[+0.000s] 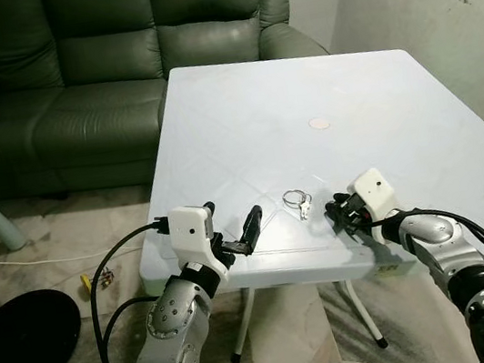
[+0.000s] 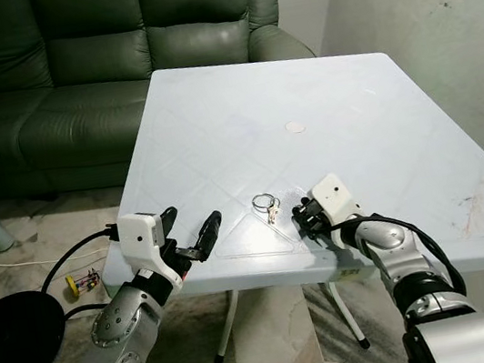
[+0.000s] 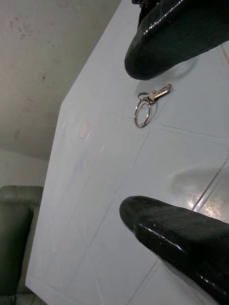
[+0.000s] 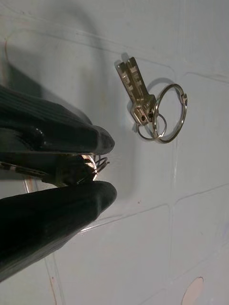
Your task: Hang keys on a hook
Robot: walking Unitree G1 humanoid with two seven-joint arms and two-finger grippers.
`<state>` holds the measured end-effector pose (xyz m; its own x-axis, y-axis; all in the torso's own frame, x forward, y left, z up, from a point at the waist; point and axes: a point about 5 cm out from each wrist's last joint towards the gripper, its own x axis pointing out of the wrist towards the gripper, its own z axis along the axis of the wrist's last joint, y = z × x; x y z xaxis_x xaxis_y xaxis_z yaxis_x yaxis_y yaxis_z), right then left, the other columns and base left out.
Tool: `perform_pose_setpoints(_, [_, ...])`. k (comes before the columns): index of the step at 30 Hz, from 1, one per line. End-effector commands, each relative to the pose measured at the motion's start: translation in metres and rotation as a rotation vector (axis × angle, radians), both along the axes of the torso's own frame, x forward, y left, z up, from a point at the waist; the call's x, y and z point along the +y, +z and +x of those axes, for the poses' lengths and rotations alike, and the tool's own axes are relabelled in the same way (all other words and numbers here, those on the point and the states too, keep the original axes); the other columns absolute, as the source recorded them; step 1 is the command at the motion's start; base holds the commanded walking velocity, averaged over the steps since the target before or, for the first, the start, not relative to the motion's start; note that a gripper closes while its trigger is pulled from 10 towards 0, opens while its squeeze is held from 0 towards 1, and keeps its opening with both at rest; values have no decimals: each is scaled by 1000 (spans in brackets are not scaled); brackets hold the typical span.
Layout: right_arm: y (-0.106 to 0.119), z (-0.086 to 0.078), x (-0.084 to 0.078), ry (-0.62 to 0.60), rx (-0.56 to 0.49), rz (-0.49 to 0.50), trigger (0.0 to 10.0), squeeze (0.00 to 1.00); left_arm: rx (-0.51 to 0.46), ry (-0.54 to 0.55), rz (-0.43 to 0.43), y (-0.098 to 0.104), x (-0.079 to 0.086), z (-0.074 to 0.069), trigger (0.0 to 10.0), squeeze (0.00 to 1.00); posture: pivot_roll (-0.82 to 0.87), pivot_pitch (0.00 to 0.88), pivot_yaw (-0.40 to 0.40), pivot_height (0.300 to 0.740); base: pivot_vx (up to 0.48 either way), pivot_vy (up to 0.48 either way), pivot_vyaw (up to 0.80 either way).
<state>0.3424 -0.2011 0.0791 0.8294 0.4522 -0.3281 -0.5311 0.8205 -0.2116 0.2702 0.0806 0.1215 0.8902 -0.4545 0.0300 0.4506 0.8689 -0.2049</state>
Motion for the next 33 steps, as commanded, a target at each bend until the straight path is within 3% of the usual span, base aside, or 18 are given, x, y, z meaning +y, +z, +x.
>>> perform_pose_setpoints(1, [4, 4, -4, -36, -3, 0, 4235, 0, -16, -6, 1, 5, -3, 0, 10000, 0, 15, 8, -81, 740, 0, 0, 0])
perform_pose_setpoints(2, [4, 4, -4, -41, -3, -1, 4157, 0, -16, -6, 2, 5, -3, 0, 10000, 0, 15, 8, -81, 740, 0, 0, 0])
perform_pose_setpoints(3, [4, 4, -4, -42, -2, 0, 2706, 0, -16, -6, 1, 5, -3, 0, 10000, 0, 15, 7, -81, 740, 0, 0, 0])
perform_pose_setpoints(5, [5, 4, -4, -45, -11, -1, 3098, 0, -16, -6, 1, 5, -3, 1, 10000, 0, 15, 9, -81, 740, 0, 0, 0])
perform_pose_setpoints(6, [5, 4, -4, -45, -12, -1, 2392, 0, -16, -6, 1, 5, -3, 1, 10000, 0, 15, 9, -81, 740, 0, 0, 0])
perform_pose_setpoints(7, [5, 4, -4, -46, -12, -2, 588, 0, -16, -6, 1, 5, -3, 1, 10000, 0, 16, 10, -82, 740, 0, 0, 0])
perform_pose_setpoints(8, [5, 4, -5, -47, -16, -8, 1294, 0, -16, -6, 0, 5, -3, 1, 10000, 0, 16, 10, -82, 740, 0, 0, 0])
perform_pose_setpoints(10, [5, 4, -5, -48, -17, -10, 1255, 0, -16, -5, 0, 5, -3, 1, 10000, 0, 16, 10, -82, 740, 0, 0, 0])
perform_pose_setpoints(11, [5, 4, -5, -48, -19, -8, 0, 0, -16, -5, 0, 5, -3, 1, 10000, 0, 15, 13, -82, 740, 0, 0, 0])
perform_pose_setpoints(20, [9, 6, -7, -72, -38, 34, 0, 0, -16, 1, -1, 5, -2, 1, 10000, 0, 15, 17, -82, 740, 0, 0, 0])
perform_pose_setpoints(26, [25, 13, -12, -161, -102, 195, 0, 0, -16, 32, -13, 6, -1, 5, 10000, 0, 14, 22, -84, 740, 0, 0, 0])
perform_pose_setpoints(30, [40, 20, -13, -231, -166, 331, 0, 0, -13, 103, -27, 9, 4, 15, 10000, 0, 11, 17, -82, 740, 0, 0, 0])
perform_pose_setpoints(33, [46, 23, -12, -244, -196, 376, 0, 0, -15, 140, -36, 11, 7, 21, 10000, 0, 7, 10, -79, 740, 0, 0, 0])
